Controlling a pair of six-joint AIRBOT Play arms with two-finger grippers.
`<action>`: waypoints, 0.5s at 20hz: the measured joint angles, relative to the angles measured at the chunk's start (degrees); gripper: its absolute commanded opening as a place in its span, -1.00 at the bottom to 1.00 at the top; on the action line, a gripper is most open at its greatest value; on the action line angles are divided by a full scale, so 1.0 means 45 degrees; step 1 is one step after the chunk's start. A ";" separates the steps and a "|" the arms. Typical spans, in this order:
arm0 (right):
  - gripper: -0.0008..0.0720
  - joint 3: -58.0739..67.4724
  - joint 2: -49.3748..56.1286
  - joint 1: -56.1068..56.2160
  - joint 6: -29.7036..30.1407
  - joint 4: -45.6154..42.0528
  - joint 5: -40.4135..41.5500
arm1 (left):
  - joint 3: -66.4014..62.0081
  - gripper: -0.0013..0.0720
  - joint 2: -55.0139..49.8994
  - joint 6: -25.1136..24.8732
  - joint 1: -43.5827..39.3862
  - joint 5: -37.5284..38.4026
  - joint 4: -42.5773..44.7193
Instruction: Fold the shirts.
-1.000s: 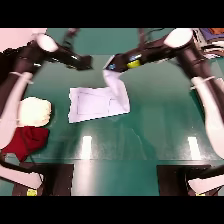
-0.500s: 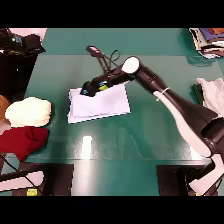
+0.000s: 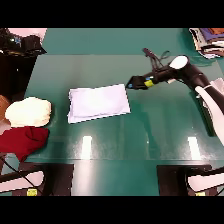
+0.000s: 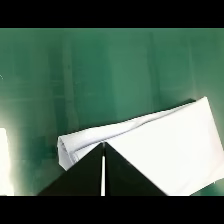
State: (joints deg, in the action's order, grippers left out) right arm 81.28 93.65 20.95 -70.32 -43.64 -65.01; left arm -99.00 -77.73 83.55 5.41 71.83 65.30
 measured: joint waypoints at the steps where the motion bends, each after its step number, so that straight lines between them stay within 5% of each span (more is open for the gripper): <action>1: 0.73 -0.0330 0.0039 -0.0311 -0.0015 0.0107 -0.0083 | 0.0000 -0.90 0.0000 0.0000 0.0000 0.0005 -0.0005; 10: 0.72 0.0151 0.2589 0.0418 -0.0073 0.1690 -0.0282 | 0.0000 -0.90 0.0000 -0.0005 0.0005 -0.0034 -0.0044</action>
State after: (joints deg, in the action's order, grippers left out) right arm 81.95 105.30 22.83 -70.65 -36.03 -66.28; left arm -99.00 -77.73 83.53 5.43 71.68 65.10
